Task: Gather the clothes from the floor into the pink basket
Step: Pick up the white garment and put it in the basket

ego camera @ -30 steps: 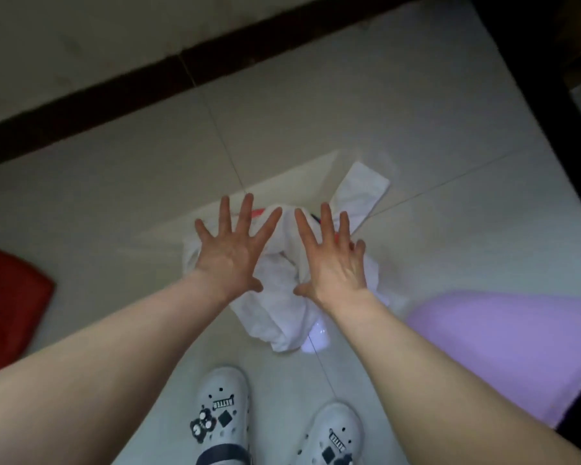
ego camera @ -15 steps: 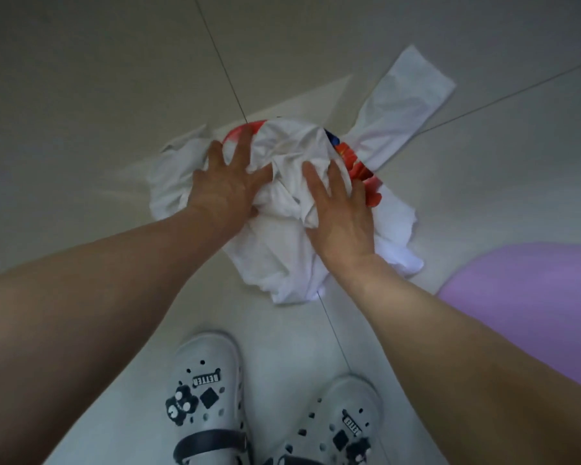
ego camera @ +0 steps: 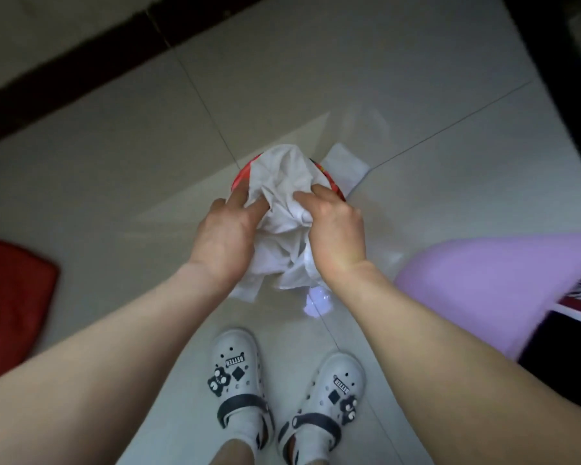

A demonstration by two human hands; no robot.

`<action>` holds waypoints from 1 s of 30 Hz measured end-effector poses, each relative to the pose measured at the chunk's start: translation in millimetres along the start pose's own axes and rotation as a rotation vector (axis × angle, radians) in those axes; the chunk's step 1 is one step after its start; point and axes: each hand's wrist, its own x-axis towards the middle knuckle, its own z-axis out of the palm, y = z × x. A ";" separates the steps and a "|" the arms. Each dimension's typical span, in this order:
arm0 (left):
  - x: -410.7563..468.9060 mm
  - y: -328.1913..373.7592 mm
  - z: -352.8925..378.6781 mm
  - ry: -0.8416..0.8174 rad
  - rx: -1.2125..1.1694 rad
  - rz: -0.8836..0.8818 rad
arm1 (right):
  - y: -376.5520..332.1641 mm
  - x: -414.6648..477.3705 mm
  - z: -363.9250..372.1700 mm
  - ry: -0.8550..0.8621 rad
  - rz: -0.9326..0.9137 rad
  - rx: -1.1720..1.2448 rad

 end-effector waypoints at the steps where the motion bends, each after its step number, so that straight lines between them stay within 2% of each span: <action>1: -3.6 7.7 -18.6 0.022 -0.016 0.021 | -8.2 1.1 -17.9 0.027 0.005 0.015; 9: -27.0 93.0 -174.8 0.188 0.001 0.164 | -69.8 -0.2 -195.0 0.323 0.057 0.076; 11: -35.4 114.1 -205.0 0.216 0.008 0.214 | -79.8 -10.0 -233.2 0.362 0.063 0.069; 18: -99.0 240.6 -312.3 0.219 -0.049 0.494 | -101.0 -86.3 -402.1 0.459 0.252 0.052; 23: -145.5 322.0 -328.2 0.125 -0.090 0.630 | -99.5 -158.8 -485.9 0.560 0.359 -0.014; 30: -191.1 427.0 -311.6 0.015 -0.162 0.794 | -66.5 -245.4 -550.4 0.678 0.577 -0.041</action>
